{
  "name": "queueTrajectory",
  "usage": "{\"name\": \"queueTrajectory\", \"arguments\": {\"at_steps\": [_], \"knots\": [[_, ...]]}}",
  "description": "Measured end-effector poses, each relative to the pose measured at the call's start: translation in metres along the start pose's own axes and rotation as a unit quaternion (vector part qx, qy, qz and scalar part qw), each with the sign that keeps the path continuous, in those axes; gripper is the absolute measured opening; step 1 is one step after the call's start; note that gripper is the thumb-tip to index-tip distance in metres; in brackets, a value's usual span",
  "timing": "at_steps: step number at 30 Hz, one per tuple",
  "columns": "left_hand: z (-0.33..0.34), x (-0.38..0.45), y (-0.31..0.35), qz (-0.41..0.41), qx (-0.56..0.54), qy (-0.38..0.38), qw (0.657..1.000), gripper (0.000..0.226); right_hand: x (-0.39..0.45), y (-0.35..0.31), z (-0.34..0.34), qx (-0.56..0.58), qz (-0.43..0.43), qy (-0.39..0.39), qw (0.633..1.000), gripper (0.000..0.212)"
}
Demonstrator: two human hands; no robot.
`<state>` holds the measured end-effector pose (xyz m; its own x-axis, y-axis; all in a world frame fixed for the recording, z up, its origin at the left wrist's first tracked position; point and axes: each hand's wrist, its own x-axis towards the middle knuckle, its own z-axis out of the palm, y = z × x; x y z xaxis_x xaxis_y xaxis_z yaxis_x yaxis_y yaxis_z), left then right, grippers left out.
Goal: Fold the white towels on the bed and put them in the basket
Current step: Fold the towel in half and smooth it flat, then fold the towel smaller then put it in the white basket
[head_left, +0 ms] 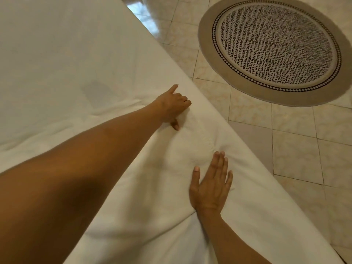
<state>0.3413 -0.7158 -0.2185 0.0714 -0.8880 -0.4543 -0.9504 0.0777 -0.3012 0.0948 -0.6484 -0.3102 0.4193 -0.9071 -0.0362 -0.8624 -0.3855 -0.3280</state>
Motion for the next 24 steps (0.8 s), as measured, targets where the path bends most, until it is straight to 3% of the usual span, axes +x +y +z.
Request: {"name": "queueTrajectory", "arguments": {"at_steps": [8,13,16,18,21,24], "knots": [[0.008,-0.025,0.012,-0.028,-0.040,0.041,0.998,0.045,-0.002,-0.004,-0.008,0.000,0.008,0.015,1.000,0.068],[0.007,-0.063,0.019,-0.049,-0.056,0.060,0.995,0.039,-0.002,-0.013,-0.023,0.033,-0.009,0.064,0.997,0.069],[0.010,-0.086,0.018,-0.056,-0.026,0.069,0.996,0.037,0.003,-0.022,-0.043,0.052,0.024,0.032,0.998,0.074],[0.013,-0.102,0.019,-0.065,0.000,0.064,0.996,0.045,0.009,-0.028,-0.059,0.047,0.043,-0.031,0.997,0.060],[0.023,-0.127,0.015,-0.072,0.029,0.056,0.995,0.046,0.006,-0.038,-0.087,-0.012,0.018,-0.066,0.998,0.022],[0.034,-0.155,0.003,-0.078,0.011,0.075,0.994,0.039,-0.019,-0.057,-0.104,-0.047,-0.033,-0.070,0.996,0.023]]}}
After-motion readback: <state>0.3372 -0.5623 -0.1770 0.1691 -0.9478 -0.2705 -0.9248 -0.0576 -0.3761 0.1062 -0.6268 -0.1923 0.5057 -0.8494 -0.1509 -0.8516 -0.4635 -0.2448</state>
